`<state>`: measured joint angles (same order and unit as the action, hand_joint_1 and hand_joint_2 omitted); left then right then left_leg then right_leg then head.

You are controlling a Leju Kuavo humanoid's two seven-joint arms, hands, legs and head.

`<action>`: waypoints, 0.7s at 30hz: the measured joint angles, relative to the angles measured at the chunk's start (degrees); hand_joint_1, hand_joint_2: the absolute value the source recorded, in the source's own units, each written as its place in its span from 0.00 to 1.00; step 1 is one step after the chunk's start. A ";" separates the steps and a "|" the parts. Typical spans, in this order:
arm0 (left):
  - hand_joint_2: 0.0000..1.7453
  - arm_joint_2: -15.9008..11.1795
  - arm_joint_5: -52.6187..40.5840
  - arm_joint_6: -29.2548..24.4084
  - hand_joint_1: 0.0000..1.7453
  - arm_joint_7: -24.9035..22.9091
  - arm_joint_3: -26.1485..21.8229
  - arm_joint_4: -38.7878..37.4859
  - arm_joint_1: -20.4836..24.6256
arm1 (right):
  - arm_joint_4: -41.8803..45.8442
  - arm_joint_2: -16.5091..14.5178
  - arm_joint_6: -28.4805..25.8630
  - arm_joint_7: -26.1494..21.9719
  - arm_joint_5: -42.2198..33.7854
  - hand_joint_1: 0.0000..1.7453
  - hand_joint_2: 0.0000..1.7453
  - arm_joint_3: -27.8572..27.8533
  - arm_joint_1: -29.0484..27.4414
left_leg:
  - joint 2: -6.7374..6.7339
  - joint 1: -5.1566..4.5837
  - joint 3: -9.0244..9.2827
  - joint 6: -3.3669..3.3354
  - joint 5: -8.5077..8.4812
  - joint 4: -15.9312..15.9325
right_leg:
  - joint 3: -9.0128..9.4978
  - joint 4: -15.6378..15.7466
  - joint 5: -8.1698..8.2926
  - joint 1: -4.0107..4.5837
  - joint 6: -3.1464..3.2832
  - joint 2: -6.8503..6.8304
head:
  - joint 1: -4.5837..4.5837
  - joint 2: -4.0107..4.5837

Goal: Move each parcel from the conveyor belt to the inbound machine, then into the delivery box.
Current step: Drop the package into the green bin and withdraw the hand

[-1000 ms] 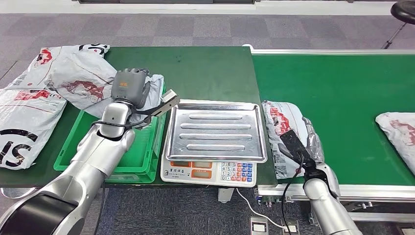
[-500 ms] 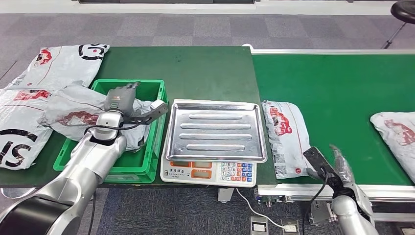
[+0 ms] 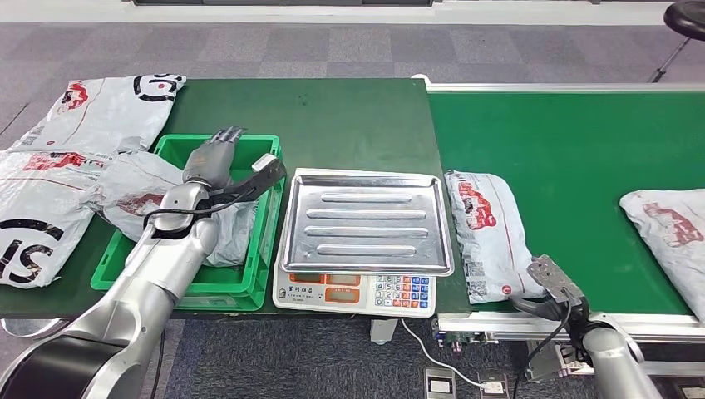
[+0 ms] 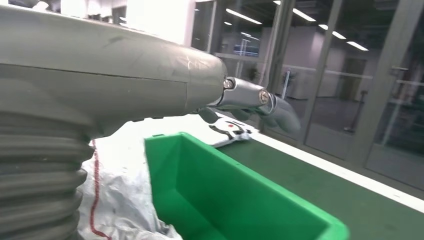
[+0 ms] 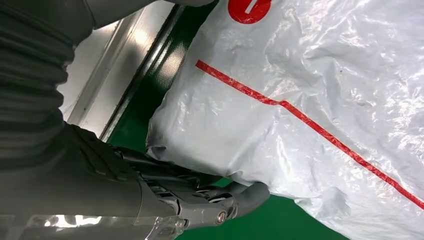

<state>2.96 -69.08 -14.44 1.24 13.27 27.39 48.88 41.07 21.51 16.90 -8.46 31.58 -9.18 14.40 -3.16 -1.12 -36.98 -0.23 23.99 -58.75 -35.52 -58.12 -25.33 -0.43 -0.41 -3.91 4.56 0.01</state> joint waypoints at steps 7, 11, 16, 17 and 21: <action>1.00 0.78 4.98 0.84 0.00 3.18 -0.07 2.73 -0.85 | -2.83 0.37 2.03 -3.70 -2.74 1.00 1.00 0.15 1.98 | 0.00 0.00 0.00 0.00 0.00 0.00 | 0.00 0.00 0.01 0.00 0.00 0.00 | 0.00 -0.01; 1.00 1.32 6.68 2.13 0.00 2.42 -0.02 4.92 -1.54 | -3.46 0.48 2.06 -4.72 -3.58 1.00 1.00 0.56 2.99 | 0.00 0.00 0.00 0.00 0.00 0.00 | 0.00 0.00 0.02 0.00 0.00 0.00 | 0.01 0.00; 1.00 1.38 7.89 2.14 0.00 1.87 0.20 6.25 -1.90 | -2.31 1.89 4.21 -4.63 -4.48 1.00 1.00 1.14 2.23 | 0.07 0.00 -0.02 0.00 0.01 0.00 | -0.01 0.00 -0.01 0.00 0.00 -0.07 | 0.00 -0.01; 1.00 1.38 8.11 2.14 0.00 1.92 0.25 6.44 -1.92 | -1.90 2.24 4.44 -4.46 -4.44 1.00 1.00 1.37 1.97 | 0.08 0.00 -0.02 -0.01 0.02 0.00 | -0.01 0.00 -0.01 0.00 -0.01 -0.08 | 0.01 -0.01; 1.00 1.44 8.83 2.39 0.00 2.07 0.64 7.52 -1.99 | -0.15 3.47 3.93 -3.75 -3.59 1.00 1.00 2.22 1.08 | 0.06 0.00 -0.02 -0.02 0.07 0.00 | 0.00 0.00 -0.03 0.00 -0.03 -0.06 | -0.01 0.00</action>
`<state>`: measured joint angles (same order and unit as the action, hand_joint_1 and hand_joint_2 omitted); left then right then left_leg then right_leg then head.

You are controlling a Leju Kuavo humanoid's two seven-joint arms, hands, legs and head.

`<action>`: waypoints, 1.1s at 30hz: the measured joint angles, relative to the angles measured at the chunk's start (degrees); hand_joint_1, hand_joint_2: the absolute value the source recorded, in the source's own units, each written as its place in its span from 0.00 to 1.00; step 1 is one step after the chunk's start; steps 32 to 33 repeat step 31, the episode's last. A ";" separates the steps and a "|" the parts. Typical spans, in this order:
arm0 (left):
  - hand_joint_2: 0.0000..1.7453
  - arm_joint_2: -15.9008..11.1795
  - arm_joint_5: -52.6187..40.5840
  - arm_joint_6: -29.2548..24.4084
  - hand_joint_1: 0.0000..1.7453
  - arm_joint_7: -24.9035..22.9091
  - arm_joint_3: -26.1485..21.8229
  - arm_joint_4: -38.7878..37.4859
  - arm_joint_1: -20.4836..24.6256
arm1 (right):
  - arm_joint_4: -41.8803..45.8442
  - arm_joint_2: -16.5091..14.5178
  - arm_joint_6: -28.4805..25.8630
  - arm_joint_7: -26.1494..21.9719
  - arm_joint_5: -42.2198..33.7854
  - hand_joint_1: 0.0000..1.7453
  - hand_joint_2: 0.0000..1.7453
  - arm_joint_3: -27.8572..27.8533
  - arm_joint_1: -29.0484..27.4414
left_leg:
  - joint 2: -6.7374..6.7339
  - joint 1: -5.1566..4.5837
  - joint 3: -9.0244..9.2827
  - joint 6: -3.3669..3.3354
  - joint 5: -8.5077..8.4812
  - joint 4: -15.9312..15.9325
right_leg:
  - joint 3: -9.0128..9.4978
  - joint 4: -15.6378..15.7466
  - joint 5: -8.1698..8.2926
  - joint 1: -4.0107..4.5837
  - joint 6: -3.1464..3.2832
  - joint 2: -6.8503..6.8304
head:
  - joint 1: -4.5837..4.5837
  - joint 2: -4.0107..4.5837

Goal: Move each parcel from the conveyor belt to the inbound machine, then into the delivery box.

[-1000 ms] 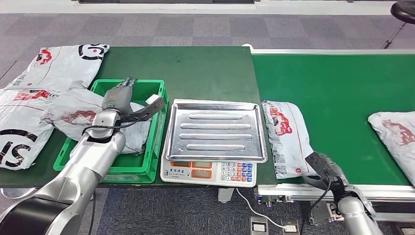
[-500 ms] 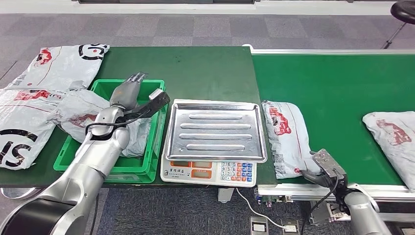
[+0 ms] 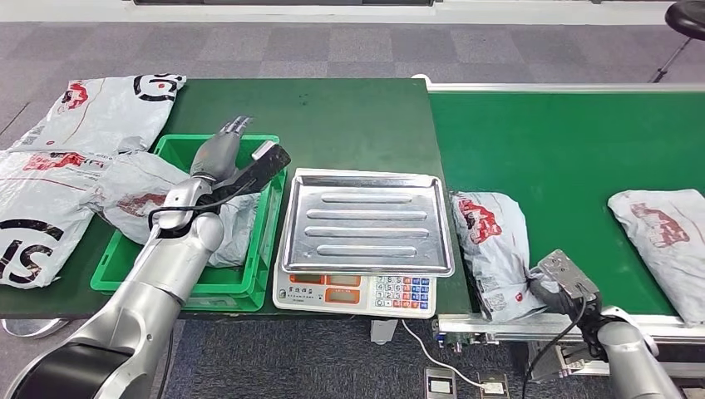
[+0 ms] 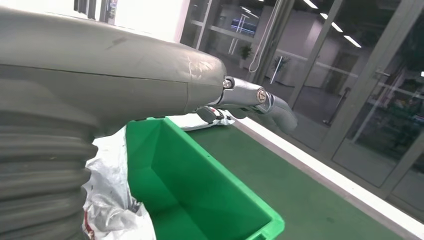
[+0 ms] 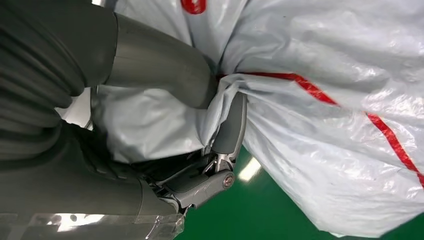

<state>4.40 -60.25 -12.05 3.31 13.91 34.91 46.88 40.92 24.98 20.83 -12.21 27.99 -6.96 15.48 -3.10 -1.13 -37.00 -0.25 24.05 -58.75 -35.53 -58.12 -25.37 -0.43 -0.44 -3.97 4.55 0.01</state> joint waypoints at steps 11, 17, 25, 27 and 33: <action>1.00 0.21 0.57 0.08 0.00 -1.12 0.97 3.72 -1.64 | 11.41 -1.43 -17.30 5.90 4.92 1.00 1.00 0.54 -2.68 | -0.03 -0.01 0.00 0.00 0.00 0.01 | 0.00 -0.01 0.00 0.00 0.00 0.03 | 0.00 0.00; 1.00 0.91 1.86 0.08 0.00 -0.06 0.97 5.64 -2.83 | 31.12 -6.13 -26.70 9.07 7.74 1.00 1.00 -2.37 -6.11 | -0.03 0.00 0.01 0.02 0.01 0.02 | -0.03 -0.01 -0.07 0.01 0.03 0.02 | 0.02 0.00; 1.00 1.14 2.22 0.08 0.00 -0.02 0.97 6.36 -2.98 | 39.54 -7.84 -26.73 9.11 8.03 1.00 1.00 -3.99 -7.92 | -0.04 -0.02 0.01 0.01 0.02 0.00 | -0.02 0.00 -0.07 -0.03 0.01 0.03 | 0.02 -0.01; 1.00 1.17 2.23 0.08 0.00 -0.01 0.97 6.42 -2.99 | 40.33 -8.03 -26.73 9.11 8.03 1.00 1.00 -4.17 -8.15 | -0.04 -0.02 0.01 0.01 0.02 0.00 | -0.02 0.00 -0.07 -0.03 0.00 0.03 | 0.02 -0.01; 1.00 1.19 2.24 0.08 0.00 0.01 0.97 6.46 -3.01 | 41.23 -8.34 -26.73 9.11 8.03 1.00 1.00 -4.37 -8.45 | -0.05 -0.01 0.01 0.01 0.02 0.00 | -0.02 0.00 -0.07 -0.02 0.01 0.04 | 0.02 -0.01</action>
